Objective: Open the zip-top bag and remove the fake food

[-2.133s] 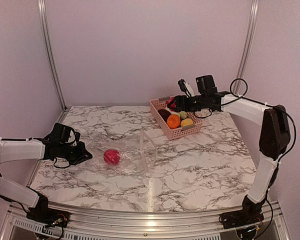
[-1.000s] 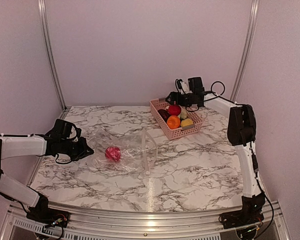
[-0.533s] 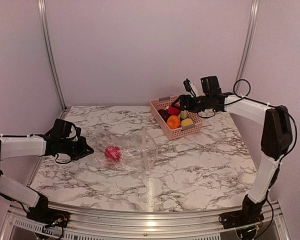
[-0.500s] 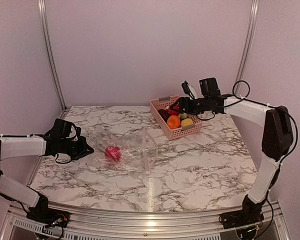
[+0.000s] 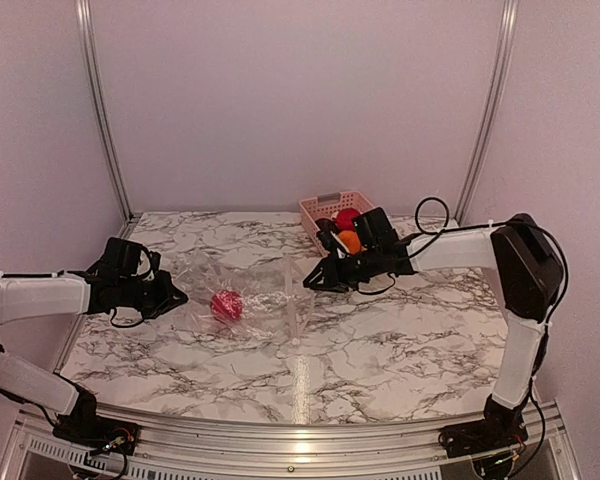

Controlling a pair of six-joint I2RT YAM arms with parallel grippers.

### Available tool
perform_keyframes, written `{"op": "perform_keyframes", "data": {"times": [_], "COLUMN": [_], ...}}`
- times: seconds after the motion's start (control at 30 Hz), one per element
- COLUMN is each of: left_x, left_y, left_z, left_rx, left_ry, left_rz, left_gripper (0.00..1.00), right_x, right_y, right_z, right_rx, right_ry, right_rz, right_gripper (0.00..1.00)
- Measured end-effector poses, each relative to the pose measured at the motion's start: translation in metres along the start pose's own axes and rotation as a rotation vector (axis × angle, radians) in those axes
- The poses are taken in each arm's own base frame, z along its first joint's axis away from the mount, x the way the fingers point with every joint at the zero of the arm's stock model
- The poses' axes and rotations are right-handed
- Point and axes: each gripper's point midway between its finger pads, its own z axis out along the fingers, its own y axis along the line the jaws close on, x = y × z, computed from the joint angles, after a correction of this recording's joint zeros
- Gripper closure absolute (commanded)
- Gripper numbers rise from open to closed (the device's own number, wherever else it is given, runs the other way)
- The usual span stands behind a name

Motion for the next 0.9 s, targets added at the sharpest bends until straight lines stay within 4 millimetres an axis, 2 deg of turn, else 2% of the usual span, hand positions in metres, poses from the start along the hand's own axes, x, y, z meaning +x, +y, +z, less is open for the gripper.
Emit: {"op": "perform_keyframes", "data": {"times": [0.17,0.27,0.33,0.4,0.47,0.63,0.77,0.9], "left_x": [-0.002,-0.003,-0.004,-0.005,-0.007,-0.019,-0.024,-0.019], "left_y": [-0.004,-0.006,-0.009,-0.013,-0.018,-0.046,-0.062,-0.066], "left_z": [-0.003,-0.005,-0.006,-0.009,-0.012,-0.026,-0.036,-0.035], "left_rx": [0.012,0.022,0.03,0.043,0.056,0.114,0.153,0.159], "left_ry": [-0.012,-0.016,-0.018,-0.024,-0.029,-0.064,-0.086,-0.07], "left_rz": [0.001,0.001,0.003,0.006,0.014,0.056,0.084,0.093], "left_gripper": [1.0,1.0,1.0,1.0,1.0,1.0,1.0,1.0], "right_x": [0.016,0.028,0.034,0.038,0.037,0.037,0.03,0.029], "right_y": [-0.005,0.001,0.003,0.006,0.007,0.006,0.012,0.013], "right_z": [0.028,0.049,0.06,0.07,0.078,0.086,0.086,0.086], "right_rx": [-0.015,-0.038,-0.053,-0.067,-0.087,-0.11,-0.134,-0.137], "right_ry": [0.052,0.087,0.101,0.112,0.114,0.113,0.095,0.092], "right_rz": [0.04,0.048,0.06,0.07,0.074,0.093,0.081,0.08], "right_gripper": [0.78,0.73,0.61,0.44,0.33,0.04,0.01,0.01]}}
